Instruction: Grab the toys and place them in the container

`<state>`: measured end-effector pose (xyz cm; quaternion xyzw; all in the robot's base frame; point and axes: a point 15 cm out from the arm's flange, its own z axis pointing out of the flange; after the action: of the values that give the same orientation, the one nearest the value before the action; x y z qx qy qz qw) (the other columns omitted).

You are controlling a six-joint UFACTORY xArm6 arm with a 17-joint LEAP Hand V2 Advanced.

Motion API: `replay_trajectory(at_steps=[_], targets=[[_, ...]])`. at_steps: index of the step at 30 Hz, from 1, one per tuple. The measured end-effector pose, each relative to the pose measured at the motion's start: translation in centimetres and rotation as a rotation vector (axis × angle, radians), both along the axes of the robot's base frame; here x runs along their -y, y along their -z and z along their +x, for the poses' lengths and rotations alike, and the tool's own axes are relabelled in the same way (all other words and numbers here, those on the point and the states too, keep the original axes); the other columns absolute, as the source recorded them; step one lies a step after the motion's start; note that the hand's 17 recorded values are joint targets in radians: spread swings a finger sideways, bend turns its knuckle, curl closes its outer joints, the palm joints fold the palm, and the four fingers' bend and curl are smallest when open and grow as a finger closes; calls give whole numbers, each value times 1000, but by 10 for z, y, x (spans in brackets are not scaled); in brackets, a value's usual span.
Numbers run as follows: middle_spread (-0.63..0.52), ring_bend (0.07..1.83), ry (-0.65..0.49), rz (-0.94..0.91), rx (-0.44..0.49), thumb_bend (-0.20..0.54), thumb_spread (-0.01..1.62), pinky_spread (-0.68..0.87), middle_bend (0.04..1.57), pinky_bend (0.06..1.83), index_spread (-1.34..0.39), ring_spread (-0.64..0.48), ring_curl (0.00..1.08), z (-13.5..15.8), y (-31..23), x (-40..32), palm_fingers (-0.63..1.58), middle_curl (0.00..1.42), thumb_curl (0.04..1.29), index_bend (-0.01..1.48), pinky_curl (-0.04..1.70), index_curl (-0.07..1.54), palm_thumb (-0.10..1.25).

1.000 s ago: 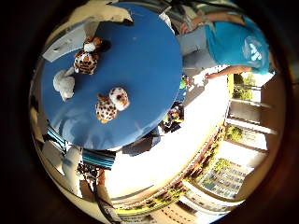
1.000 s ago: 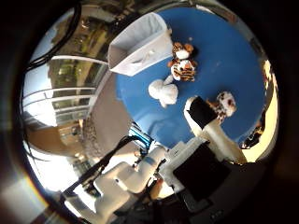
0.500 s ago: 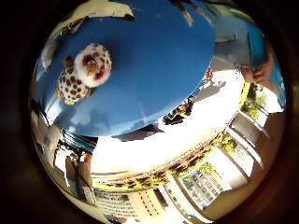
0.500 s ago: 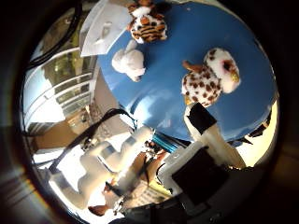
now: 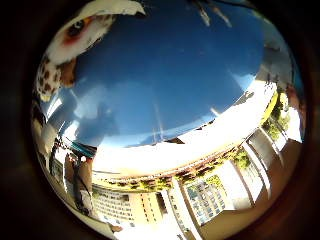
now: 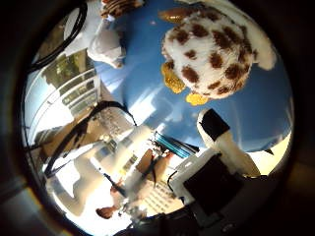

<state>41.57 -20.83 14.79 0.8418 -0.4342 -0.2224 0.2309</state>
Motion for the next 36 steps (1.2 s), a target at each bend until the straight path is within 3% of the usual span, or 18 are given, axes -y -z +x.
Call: replay_trajectory(at_steps=[4,7,8,10,13,14,18,20,26,36], targets=[[9,275,-38,-59,-16,-29,1041,405,124,464,-261,226,328,-11,16,-1,131,278,380,237,200,334,776],[10,426,-57,-67,-12,-26,1037,390,37,529,-238,211,358,-15,27,-4,258,226,384,297,205,352,787],[-40,485,-62,-65,-10,-23,1032,368,319,486,-244,176,367,-16,30,-6,531,298,391,219,178,330,802],[-64,585,-72,-62,-3,-22,1030,337,430,478,-262,155,405,-17,36,-8,658,348,399,179,181,334,816],[-109,921,-84,-57,21,-23,1019,306,671,474,-338,117,542,-18,38,-11,790,456,414,74,179,289,836],[-131,1014,-88,-56,32,-19,1017,304,734,486,-371,93,582,-19,36,-12,826,493,422,130,176,290,851],[-200,1186,-90,-47,96,-18,1005,305,895,740,-498,19,694,-20,25,-11,988,612,454,226,221,300,885],[-226,1208,-61,-39,146,-9,1001,301,971,976,-573,-19,736,-21,14,-6,1069,677,482,263,293,314,923],[-259,1271,-6,3,222,-1,1032,238,1091,1401,-756,-85,820,-29,-32,-17,1025,827,560,396,487,392,1017],[-276,1398,36,96,240,-16,1087,146,1221,1615,-980,-134,901,-73,-138,-80,853,1002,650,582,663,603,996]])
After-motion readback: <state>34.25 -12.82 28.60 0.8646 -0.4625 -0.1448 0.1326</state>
